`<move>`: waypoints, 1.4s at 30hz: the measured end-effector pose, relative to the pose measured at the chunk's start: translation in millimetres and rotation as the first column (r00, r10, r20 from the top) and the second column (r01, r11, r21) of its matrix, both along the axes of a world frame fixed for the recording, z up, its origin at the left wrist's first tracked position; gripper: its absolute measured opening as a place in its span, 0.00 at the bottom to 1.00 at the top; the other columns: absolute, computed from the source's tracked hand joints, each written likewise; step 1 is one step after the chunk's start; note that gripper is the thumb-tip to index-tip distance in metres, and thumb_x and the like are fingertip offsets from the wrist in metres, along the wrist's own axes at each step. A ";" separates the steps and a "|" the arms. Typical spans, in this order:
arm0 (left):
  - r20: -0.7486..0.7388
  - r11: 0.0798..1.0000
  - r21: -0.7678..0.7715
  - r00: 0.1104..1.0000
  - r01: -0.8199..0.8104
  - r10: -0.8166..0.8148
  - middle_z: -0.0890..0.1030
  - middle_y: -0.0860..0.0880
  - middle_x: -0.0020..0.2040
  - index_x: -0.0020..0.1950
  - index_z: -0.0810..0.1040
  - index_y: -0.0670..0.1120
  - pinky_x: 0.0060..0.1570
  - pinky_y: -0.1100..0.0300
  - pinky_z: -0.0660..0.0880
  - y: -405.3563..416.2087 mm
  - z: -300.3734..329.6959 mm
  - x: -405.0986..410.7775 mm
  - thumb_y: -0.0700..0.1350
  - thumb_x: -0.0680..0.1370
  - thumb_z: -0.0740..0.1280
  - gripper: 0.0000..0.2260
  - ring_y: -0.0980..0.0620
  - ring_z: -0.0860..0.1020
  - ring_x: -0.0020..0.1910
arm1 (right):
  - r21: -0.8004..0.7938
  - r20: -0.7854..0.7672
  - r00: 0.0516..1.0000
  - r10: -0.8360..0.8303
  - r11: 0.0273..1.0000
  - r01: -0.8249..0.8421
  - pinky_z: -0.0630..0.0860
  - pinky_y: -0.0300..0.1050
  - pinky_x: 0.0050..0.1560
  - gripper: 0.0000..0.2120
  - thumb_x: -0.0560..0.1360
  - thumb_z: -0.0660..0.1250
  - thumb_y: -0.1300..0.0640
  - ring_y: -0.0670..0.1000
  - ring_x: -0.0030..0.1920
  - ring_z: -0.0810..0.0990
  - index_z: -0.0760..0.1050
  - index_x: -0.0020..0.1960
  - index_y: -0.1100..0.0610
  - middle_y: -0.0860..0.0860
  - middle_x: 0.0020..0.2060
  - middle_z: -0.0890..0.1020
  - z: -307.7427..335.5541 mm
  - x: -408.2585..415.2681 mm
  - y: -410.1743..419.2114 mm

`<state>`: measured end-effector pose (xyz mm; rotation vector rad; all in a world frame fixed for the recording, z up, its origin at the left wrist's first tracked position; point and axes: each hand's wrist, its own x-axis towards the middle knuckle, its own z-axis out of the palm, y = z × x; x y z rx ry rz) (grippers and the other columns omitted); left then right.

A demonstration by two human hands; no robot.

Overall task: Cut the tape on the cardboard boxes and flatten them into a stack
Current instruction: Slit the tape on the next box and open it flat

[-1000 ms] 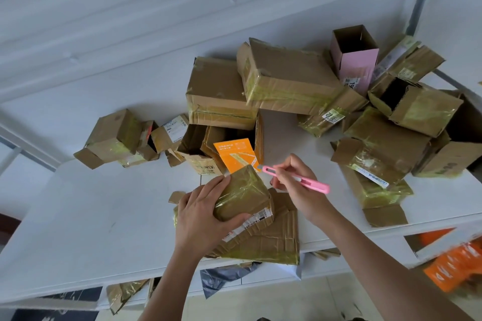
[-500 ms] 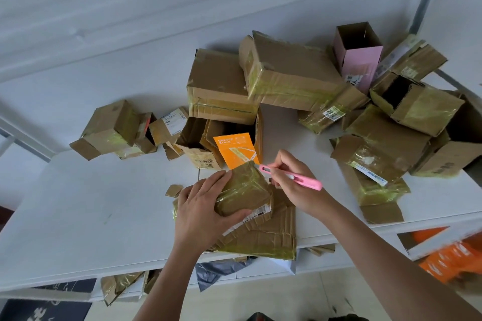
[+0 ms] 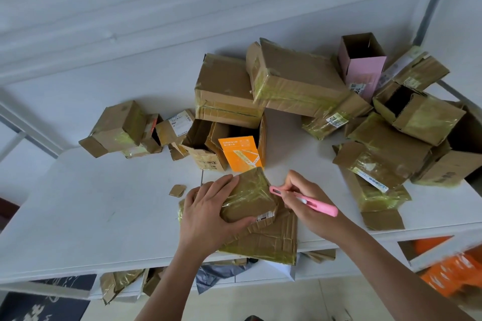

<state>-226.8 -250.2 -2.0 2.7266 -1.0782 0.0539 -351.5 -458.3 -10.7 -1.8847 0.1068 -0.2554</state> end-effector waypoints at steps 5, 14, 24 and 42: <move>-0.014 1.000 0.001 1.000 0.005 -0.005 0.64 0.66 0.73 0.76 0.59 0.64 0.72 0.54 0.56 -1.8 2.2 2.4 0.81 0.65 0.52 0.43 0.59 0.64 0.70 | 0.004 -0.042 0.999 0.024 1.000 -0.024 0.70 0.50 0.37 0.07 0.79 0.61 0.51 0.61 0.40 0.77 0.67 0.43 0.49 0.55 0.34 0.73 -2.1 -15.7 -3.8; -0.002 0.999 -0.035 0.999 -0.036 0.036 0.64 0.66 0.73 0.76 0.60 0.63 0.71 0.56 0.54 0.6 2.7 -3.5 0.79 0.65 0.53 0.42 0.59 0.64 0.70 | 0.478 0.063 0.932 -0.357 0.831 0.286 0.79 0.55 0.48 0.09 0.80 0.60 0.69 0.56 0.34 0.74 0.70 0.41 0.62 0.53 0.29 0.74 -10.0 -12.0 -18.3; 0.015 0.999 -0.023 0.999 -0.044 0.045 0.64 0.63 0.73 0.77 0.59 0.63 0.72 0.52 0.54 -0.9 0.6 -0.6 0.83 0.64 0.44 0.46 0.57 0.64 0.70 | -0.748 -0.297 0.871 -0.391 0.662 0.042 0.79 0.46 0.54 0.20 0.79 0.63 0.60 0.53 0.59 0.76 0.68 0.70 0.53 0.52 0.58 0.77 -109.8 9.0 -65.8; -0.289 0.973 -0.194 0.955 -0.122 0.062 0.77 0.56 0.63 0.72 0.70 0.56 0.54 0.54 0.78 -2.6 13.3 -6.0 0.60 0.72 0.72 0.30 0.56 0.77 0.56 | 0.151 -0.199 0.972 -0.123 0.976 0.154 0.73 0.31 0.52 0.21 0.81 0.60 0.44 0.46 0.62 0.76 0.63 0.72 0.45 0.47 0.64 0.75 -21.3 35.6 34.0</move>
